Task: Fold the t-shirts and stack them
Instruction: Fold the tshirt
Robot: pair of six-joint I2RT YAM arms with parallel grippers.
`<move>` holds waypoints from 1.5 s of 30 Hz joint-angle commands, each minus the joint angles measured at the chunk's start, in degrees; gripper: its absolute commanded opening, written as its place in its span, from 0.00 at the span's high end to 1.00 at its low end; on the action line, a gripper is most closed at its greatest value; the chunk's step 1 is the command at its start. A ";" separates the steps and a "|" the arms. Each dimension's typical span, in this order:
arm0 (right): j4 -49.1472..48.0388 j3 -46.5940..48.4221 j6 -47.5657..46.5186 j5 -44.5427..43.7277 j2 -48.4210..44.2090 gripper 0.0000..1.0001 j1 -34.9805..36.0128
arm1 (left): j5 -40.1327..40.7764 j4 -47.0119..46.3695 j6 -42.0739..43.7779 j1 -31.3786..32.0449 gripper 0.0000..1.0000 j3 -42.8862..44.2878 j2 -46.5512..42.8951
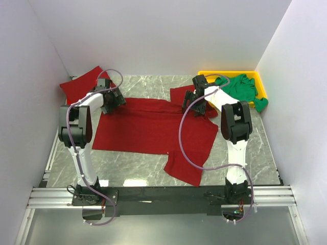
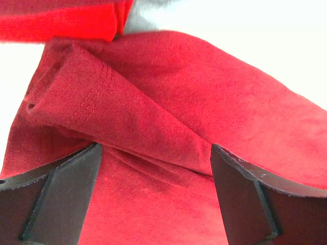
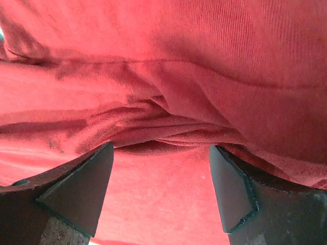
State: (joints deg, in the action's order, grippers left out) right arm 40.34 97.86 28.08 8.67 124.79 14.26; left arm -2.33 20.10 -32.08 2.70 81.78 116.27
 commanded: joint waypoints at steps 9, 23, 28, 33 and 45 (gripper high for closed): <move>0.18 6.02 0.75 3.46 -0.16 0.18 -0.46 | 0.38 4.86 4.12 -0.68 0.06 5.42 -6.72; -5.00 -5.39 1.63 3.73 -17.38 0.19 0.15 | 11.38 4.16 -3.43 -7.79 0.20 -31.32 -37.59; -7.11 -14.88 2.51 4.08 -26.16 0.19 0.42 | 8.66 2.50 -6.16 -14.38 0.36 -39.48 -42.09; -7.47 -21.92 2.34 4.08 -32.06 0.19 0.33 | 7.60 2.23 -5.89 -15.88 0.46 -41.78 -42.61; -7.03 -30.27 1.63 3.11 -39.36 0.19 0.33 | 7.78 3.81 -7.92 -15.88 0.50 -45.92 -44.55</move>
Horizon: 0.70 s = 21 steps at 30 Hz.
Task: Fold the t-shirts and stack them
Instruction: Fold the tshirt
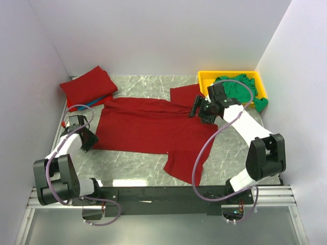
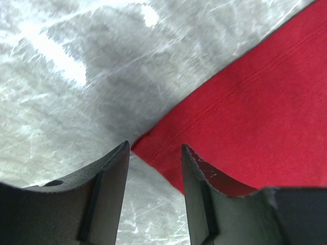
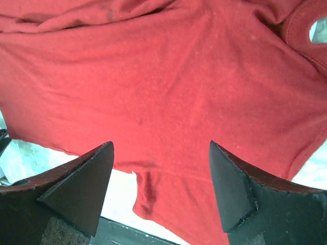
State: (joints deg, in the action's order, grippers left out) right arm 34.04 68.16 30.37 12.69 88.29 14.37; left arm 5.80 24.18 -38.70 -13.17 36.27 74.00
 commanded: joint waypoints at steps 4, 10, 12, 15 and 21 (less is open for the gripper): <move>-0.91 -2.32 -0.93 -0.83 -3.65 0.19 0.22 | -0.18 0.07 -1.38 -0.01 0.51 -0.24 -1.75; -1.61 -4.44 -0.84 -0.47 -5.32 0.19 0.22 | 0.35 -0.28 -1.47 -0.10 0.59 -0.15 -0.52; -1.44 -4.79 -1.10 -0.82 -6.11 0.19 0.22 | 0.26 -0.28 -1.47 -0.01 0.59 -0.15 -0.17; -1.43 -5.67 -1.28 -0.82 -6.90 0.19 0.22 | 0.17 -0.28 -1.38 -0.10 0.58 -0.15 0.18; -2.14 -9.62 -0.84 -0.12 -9.97 0.19 0.22 | -0.44 -0.19 -1.29 0.16 0.58 0.03 1.33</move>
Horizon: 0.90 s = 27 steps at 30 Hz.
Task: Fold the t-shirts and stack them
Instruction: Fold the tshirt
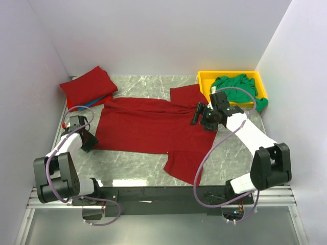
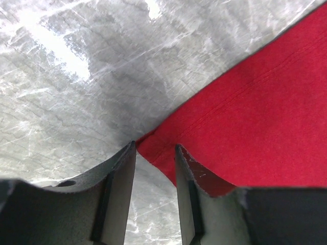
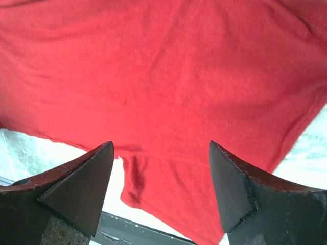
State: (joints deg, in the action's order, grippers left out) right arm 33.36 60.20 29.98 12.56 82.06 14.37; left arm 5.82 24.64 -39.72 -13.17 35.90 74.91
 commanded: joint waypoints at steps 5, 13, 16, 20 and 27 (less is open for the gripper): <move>-2.34 -6.94 0.69 0.71 -7.26 0.19 0.22 | -1.34 -0.56 0.00 0.16 0.73 0.49 1.55; -2.70 -15.90 2.89 -0.25 -14.64 0.19 2.32 | -2.66 0.75 1.40 0.60 0.99 1.80 2.08; -0.59 -18.01 4.73 -3.41 -17.10 0.20 6.19 | -3.45 1.98 2.54 0.51 0.99 3.21 0.07; 1.87 -22.23 7.81 -5.70 -20.96 0.24 11.11 | -4.41 2.95 5.18 0.51 0.99 4.62 -2.22; 6.89 -29.08 15.45 -7.55 -27.74 0.30 19.10 | -6.61 1.64 6.32 0.51 0.99 4.09 -3.72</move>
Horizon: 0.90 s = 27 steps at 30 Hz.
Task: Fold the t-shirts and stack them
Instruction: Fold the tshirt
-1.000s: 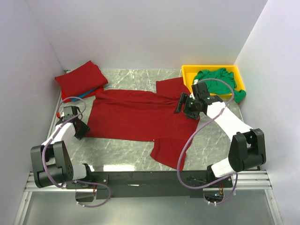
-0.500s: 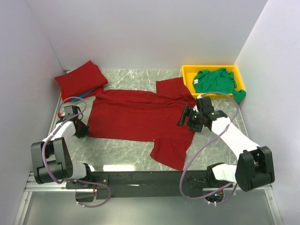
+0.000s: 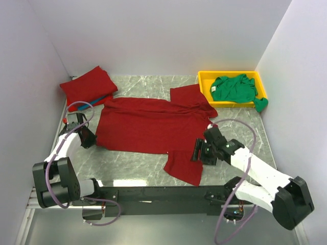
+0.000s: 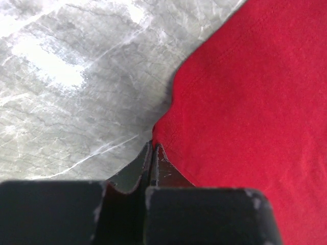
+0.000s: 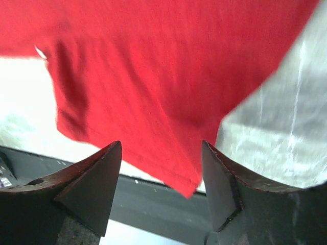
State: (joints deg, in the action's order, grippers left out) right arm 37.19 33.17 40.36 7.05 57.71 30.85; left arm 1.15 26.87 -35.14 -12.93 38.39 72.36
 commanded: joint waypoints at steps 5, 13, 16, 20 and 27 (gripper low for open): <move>7.18 -4.86 12.10 -4.41 -7.44 0.33 9.48 | -2.90 -1.21 2.00 0.27 0.99 1.33 -1.87; 7.99 -7.50 19.31 -5.29 -8.41 0.39 15.90 | -3.70 -1.82 2.53 0.36 0.99 1.16 -2.92; 6.41 -8.64 20.55 -5.03 -6.48 0.39 18.19 | -3.26 -1.65 2.62 0.36 0.99 1.33 -3.01; 4.91 -8.91 21.60 -5.03 -3.93 0.41 20.47 | -2.56 -1.39 2.62 0.71 1.00 1.42 -3.19; 3.94 -8.91 21.87 -4.68 -2.00 0.53 21.53 | -1.32 -0.86 2.26 2.90 0.99 1.42 -4.95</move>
State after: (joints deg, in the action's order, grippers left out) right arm 42.52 24.36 60.90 3.75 54.57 51.77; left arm -1.15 26.41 -33.63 -11.05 38.39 69.17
